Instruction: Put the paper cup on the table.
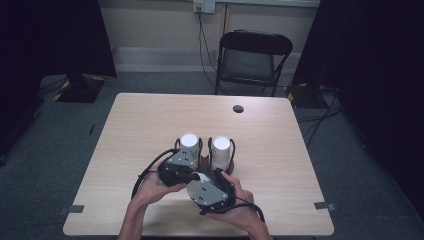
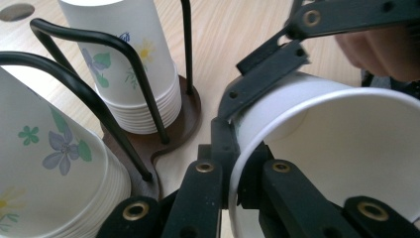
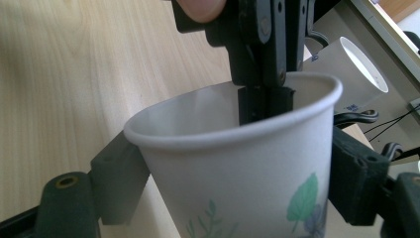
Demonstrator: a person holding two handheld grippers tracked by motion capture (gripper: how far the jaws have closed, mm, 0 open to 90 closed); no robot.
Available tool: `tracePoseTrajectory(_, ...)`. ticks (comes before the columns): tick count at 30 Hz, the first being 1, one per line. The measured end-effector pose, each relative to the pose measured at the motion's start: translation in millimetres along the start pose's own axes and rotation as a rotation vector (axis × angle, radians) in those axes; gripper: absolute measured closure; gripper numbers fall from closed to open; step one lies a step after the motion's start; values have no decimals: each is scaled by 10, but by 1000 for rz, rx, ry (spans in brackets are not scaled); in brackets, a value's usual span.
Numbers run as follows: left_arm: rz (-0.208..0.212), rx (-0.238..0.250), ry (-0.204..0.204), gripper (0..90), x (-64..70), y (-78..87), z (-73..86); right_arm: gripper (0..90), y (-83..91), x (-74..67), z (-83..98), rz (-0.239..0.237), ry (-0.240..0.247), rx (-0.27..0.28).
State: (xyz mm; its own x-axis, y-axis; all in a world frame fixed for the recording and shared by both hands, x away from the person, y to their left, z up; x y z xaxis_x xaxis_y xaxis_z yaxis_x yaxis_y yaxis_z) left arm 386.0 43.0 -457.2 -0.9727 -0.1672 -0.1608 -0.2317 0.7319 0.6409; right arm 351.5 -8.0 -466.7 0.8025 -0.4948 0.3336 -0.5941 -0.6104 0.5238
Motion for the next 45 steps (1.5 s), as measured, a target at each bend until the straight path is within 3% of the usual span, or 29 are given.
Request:
tracePoseTrajectory(12,-26,15,13,870,17,-2,4,230,24,-11,1,15,0,6)
tracePoseTrajectory(26,-49,73,36,810,9,11,-8,271,66,19,-22,7,-23,41)
tracePoseTrajectory(33,-68,93,25,772,2,45,-7,277,93,49,-33,11,-42,54)
tracePoseTrajectory(36,-77,115,42,707,12,59,-3,279,108,81,-6,14,-60,51)
tracePoseTrajectory(40,-124,149,57,660,4,65,3,280,119,101,16,12,-77,49)
tracePoseTrajectory(45,-150,161,73,578,-22,105,15,280,129,127,30,13,-98,52)
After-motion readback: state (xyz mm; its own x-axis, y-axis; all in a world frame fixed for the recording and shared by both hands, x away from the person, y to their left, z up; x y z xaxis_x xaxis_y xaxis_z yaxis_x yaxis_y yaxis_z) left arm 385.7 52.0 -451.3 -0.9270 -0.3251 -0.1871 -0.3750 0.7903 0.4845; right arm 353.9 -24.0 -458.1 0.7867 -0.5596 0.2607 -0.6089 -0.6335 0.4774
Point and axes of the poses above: each handheld gripper's, and its own axes: y roughly backward along the jaws, z roughly out of its underside, x roughly to its right, the point moved 9 cm from there along -y, roughly forward along the jaws, and after that the axes turned 14 degrees about -y, right-handed, at the moved point
